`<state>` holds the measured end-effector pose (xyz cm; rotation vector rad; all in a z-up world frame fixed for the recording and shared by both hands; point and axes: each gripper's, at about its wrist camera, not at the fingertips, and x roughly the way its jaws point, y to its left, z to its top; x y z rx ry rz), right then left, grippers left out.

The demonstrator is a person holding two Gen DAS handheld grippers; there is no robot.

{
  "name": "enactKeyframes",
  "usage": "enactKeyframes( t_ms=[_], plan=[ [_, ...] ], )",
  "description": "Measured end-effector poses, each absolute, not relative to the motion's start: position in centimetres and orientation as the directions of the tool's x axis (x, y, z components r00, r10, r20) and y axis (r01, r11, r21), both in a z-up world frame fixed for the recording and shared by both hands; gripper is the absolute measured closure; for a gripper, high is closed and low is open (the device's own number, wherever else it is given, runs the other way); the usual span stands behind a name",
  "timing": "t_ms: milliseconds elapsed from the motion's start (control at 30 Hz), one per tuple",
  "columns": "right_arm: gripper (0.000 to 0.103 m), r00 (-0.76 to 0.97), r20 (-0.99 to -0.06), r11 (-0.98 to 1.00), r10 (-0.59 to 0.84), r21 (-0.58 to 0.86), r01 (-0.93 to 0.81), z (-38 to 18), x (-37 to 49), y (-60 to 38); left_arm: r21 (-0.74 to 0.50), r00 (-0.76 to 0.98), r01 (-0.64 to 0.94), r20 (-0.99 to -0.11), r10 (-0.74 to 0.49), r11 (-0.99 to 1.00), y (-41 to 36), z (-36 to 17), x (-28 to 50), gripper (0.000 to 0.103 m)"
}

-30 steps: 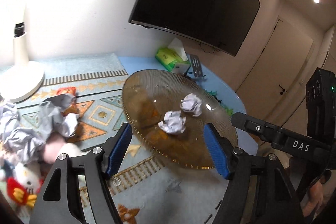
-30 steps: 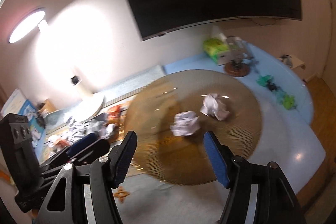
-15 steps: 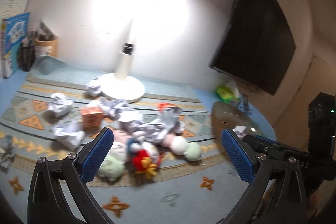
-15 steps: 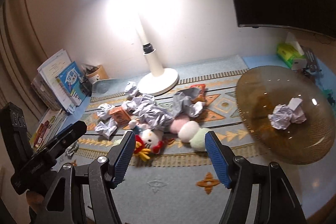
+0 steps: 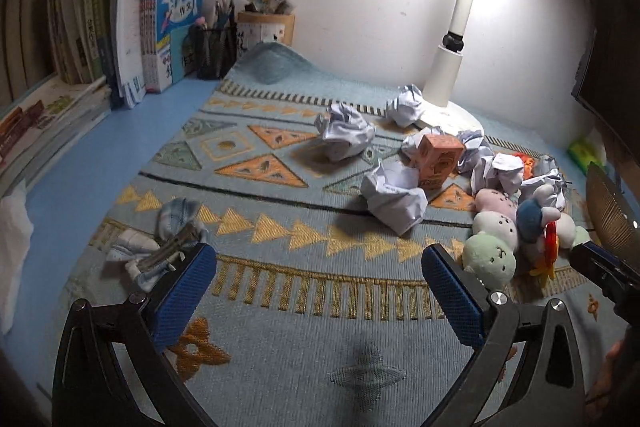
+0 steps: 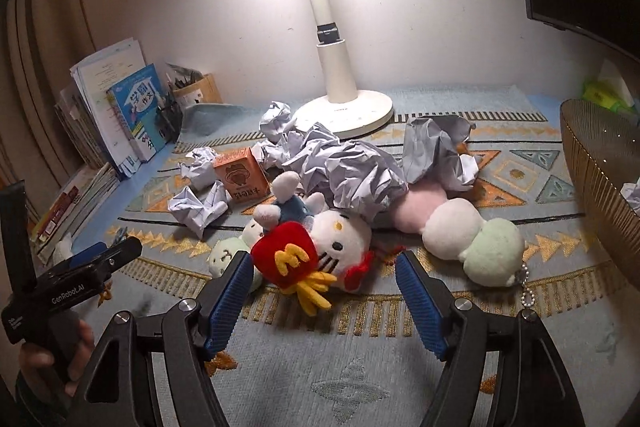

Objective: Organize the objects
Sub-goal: 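Move both tools back over the desk, then grasp the Hello Kitty plush with the right tool while the left grasps a paper ball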

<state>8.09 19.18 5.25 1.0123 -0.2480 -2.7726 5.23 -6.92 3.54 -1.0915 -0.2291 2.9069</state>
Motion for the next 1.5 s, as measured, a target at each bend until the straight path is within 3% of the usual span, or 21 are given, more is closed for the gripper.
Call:
enactKeyframes(
  t_ms=[67,300,467,633,667,700,733,767,800,867,967,1133,1233,1333,1400,1433,1467,1500],
  plan=[
    [0.021,-0.732,-0.642,-0.968,-0.228,0.228,0.101,5.0,7.5,19.3,-0.149,-0.755,0.028,-0.651,0.077,-0.988,-7.1,3.5,5.2,0.001],
    [0.017,-0.679,-0.667,-0.945,-0.308,0.295,0.138,4.3,4.6,18.5,-0.164,-0.721,-0.05,-0.677,0.149,-0.985,-5.7,4.1,3.1,0.001],
    [0.016,-0.64,-0.705,-0.942,-0.306,0.32,0.098,3.2,3.9,19.0,-0.063,-0.717,-0.094,-0.688,0.112,-0.994,-3.5,4.4,-0.4,0.001],
    [0.016,-0.592,-0.719,-0.917,-0.365,0.388,0.094,2.4,3.0,19.7,-0.09,-0.633,-0.169,-0.754,0.178,-0.982,-2.2,2.7,-3.5,0.001],
    [0.016,-0.582,-0.725,-0.915,-0.369,0.393,0.091,2.2,2.8,19.6,-0.1,-0.629,-0.176,-0.753,0.19,-0.979,-2.0,2.5,-3.8,0.003],
    [0.016,-0.587,-0.722,-0.917,-0.367,0.388,0.096,2.3,2.8,19.5,-0.108,-0.622,-0.186,-0.756,0.202,-0.977,-1.9,2.2,-4.0,0.014],
    [0.019,-0.585,-0.717,-0.913,-0.379,0.392,0.111,2.4,2.9,19.3,-0.115,-0.61,-0.197,-0.763,0.213,-0.974,-1.7,2.0,-4.2,0.023],
    [0.032,-0.579,-0.713,-0.908,-0.395,0.398,0.129,2.4,3.0,19.1,-0.122,-0.593,-0.205,-0.774,0.222,-0.971,-1.5,1.8,-4.3,0.04],
    [0.036,-0.575,-0.709,-0.904,-0.409,0.401,0.149,2.4,3.2,18.8,-0.123,-0.58,-0.209,-0.783,0.224,-0.97,-1.4,1.5,-4.3,0.05],
    [0.051,-0.578,-0.706,-0.906,-0.409,0.389,0.166,2.5,3.4,18.4,-0.129,-0.59,-0.218,-0.772,0.236,-0.967,-1.5,1.7,-3.9,0.05],
    [0.064,-0.594,-0.694,-0.906,-0.407,0.391,0.164,2.7,3.6,18.5,-0.144,-0.603,-0.22,-0.757,0.251,-0.965,-1.9,2.1,-3.1,0.051],
    [0.065,-0.604,-0.682,-0.906,-0.411,0.379,0.189,3.1,4.3,18.2,-0.153,-0.634,-0.207,-0.731,0.252,-0.966,-2.5,2.7,-0.3,0.051],
    [0.065,-0.598,-0.645,-0.88,-0.476,0.339,0.333,4.5,6.4,16.3,-0.173,-0.672,-0.198,-0.693,0.262,-0.965,-3.1,3.3,1.6,0.051],
    [0.064,-0.597,-0.671,-0.891,-0.439,0.24,0.385,4.9,9.1,14.2,-0.189,-0.697,-0.187,-0.666,0.266,-0.964,-4.0,3.5,2.8,0.051],
    [0.052,-0.6,-0.699,-0.913,-0.39,0.21,0.35,4.4,9.8,14.0,-0.216,-0.707,-0.182,-0.65,0.281,-0.959,-4.6,3.6,3.1,0.051],
    [0.037,-0.599,-0.711,-0.923,-0.37,0.208,0.323,4.2,9.7,14.1,-0.227,-0.709,-0.178,-0.645,0.285,-0.957,-4.8,3.6,3.0,0.051],
    [0.029,-0.603,-0.716,-0.932,-0.352,0.212,0.292,4.0,9.5,14.5,-0.228,-0.712,-0.169,-0.644,0.279,-0.959,-4.9,3.5,2.9,0.051],
    [0.029,-0.606,-0.717,-0.937,-0.343,0.222,0.268,3.9,9.3,14.9,-0.219,-0.717,-0.162,-0.643,0.268,-0.962,-4.8,3.5,2.9,0.051]
  ],
)
